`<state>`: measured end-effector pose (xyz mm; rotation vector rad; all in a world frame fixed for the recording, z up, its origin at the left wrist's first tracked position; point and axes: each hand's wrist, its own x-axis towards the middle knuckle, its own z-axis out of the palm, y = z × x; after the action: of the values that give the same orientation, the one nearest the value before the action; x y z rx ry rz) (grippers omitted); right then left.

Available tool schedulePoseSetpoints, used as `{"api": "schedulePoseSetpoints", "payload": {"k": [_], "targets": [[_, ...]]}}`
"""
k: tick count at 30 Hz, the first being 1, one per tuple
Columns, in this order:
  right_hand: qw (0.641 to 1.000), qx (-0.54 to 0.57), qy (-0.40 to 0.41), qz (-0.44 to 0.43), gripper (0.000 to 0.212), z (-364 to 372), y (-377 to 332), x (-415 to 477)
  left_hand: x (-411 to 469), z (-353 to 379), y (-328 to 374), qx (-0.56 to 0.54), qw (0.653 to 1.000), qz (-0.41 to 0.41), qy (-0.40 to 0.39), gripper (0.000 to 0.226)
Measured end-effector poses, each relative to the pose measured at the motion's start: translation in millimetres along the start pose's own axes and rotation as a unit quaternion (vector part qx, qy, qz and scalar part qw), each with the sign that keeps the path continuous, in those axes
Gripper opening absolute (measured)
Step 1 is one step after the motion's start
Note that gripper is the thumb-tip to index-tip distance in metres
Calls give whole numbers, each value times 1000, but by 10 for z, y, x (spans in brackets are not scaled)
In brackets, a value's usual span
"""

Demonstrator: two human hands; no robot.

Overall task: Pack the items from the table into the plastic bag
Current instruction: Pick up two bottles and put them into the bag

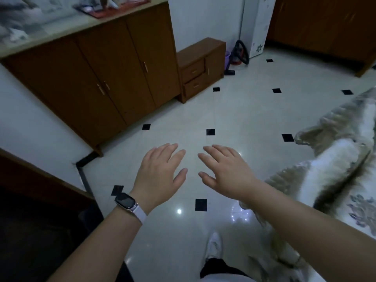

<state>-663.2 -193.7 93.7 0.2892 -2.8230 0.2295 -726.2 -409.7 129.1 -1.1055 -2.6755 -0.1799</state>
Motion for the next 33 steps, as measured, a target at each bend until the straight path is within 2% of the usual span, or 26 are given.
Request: {"api": "schedulePoseSetpoints", "payload": {"k": [7,13,23,33], "targets": [[1000,-5,22,-7,53,-15,632,1116,1041,29,-553,33,999,-8,5,48],[999,-25,26,9,52,40,1104,1636,1728,245,-824,15,999,3,34,46],[990,-91,28,108,48,528,2111,2541,3391,1162,-1480,-75,990,98,61,41],[955,-142,1,262,49,666,3001,3451,5390,1778,-1818,-166,959,221,52,42]]}}
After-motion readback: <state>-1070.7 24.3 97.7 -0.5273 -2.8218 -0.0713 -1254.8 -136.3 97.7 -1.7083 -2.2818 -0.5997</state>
